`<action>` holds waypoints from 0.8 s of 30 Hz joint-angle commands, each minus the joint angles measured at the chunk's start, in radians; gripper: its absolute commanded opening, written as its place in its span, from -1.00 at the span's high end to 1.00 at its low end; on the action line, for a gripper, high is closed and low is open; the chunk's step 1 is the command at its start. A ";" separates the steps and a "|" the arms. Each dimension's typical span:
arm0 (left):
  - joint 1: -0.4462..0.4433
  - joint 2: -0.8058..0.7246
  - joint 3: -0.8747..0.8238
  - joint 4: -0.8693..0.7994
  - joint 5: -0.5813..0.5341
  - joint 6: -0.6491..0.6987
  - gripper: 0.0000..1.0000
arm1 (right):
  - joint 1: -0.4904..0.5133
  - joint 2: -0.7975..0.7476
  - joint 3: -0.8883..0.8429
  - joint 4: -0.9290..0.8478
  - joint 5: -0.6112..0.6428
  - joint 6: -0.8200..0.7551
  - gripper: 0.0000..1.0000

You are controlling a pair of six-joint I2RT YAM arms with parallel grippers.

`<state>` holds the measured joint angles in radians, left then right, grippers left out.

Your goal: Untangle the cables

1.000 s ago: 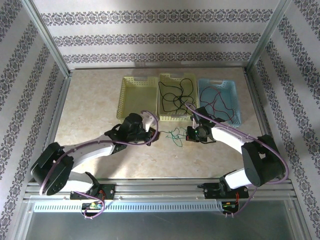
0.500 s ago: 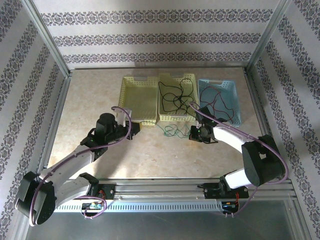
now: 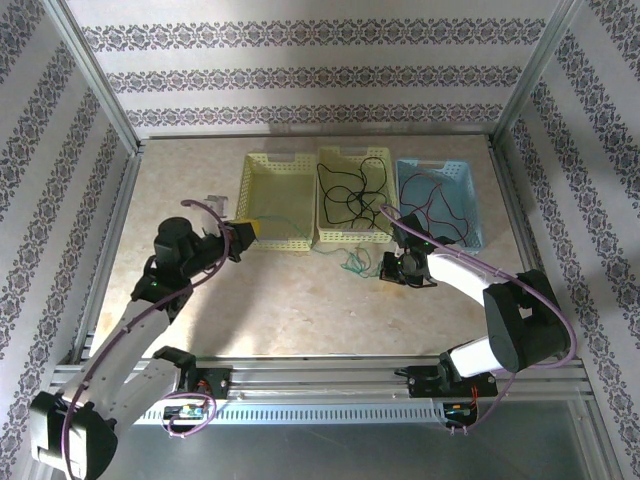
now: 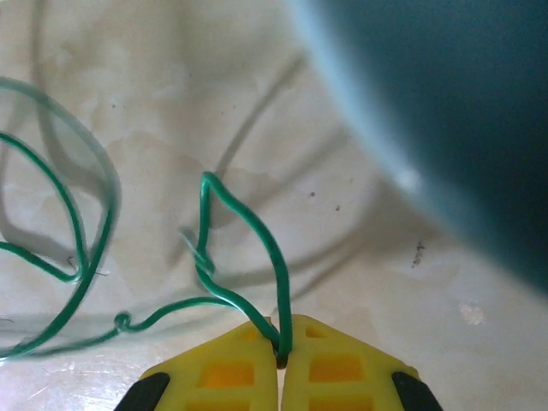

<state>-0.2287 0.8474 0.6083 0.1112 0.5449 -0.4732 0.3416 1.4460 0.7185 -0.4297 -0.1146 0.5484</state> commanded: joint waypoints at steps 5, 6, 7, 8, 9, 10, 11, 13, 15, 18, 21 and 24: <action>0.123 -0.047 0.093 0.084 0.039 -0.063 1.00 | -0.024 -0.001 -0.027 -0.078 0.057 0.015 1.00; 0.131 -0.045 0.102 0.090 0.039 -0.065 1.00 | -0.024 -0.002 -0.027 -0.078 0.056 0.015 1.00; 0.138 -0.045 0.109 0.099 0.038 -0.067 1.00 | -0.024 -0.003 -0.028 -0.076 0.056 0.015 1.00; 0.146 -0.045 0.114 0.108 0.039 -0.070 1.00 | -0.024 -0.004 -0.030 -0.075 0.056 0.015 1.00; 0.157 -0.045 0.120 0.124 0.039 -0.081 1.00 | -0.025 -0.005 -0.031 -0.074 0.055 0.013 1.00; 0.171 -0.045 0.124 0.144 0.046 -0.098 1.00 | -0.026 -0.005 -0.031 -0.073 0.055 0.014 1.00; 0.183 -0.044 0.127 0.166 0.055 -0.116 1.00 | -0.026 -0.006 -0.031 -0.073 0.055 0.015 1.00; 0.217 -0.043 0.143 0.194 0.081 -0.148 1.00 | -0.026 -0.007 -0.033 -0.073 0.055 0.016 1.00; 0.231 -0.044 0.165 0.199 0.099 -0.153 1.00 | -0.026 -0.009 -0.035 -0.072 0.055 0.018 1.00; 0.233 -0.035 0.201 0.192 0.142 -0.144 1.00 | -0.026 -0.014 -0.039 -0.070 0.053 0.016 1.00; 0.233 -0.022 0.213 0.231 0.187 -0.180 1.00 | -0.026 -0.013 -0.037 -0.070 0.053 0.015 1.00; 0.233 -0.006 0.208 0.307 0.182 -0.239 1.00 | -0.026 -0.016 -0.039 -0.066 0.053 0.013 1.00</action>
<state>-0.0051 0.8307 0.7944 0.2966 0.6865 -0.6456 0.3286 1.4353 0.7063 -0.4290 -0.0944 0.5484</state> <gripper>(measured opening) 0.039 0.046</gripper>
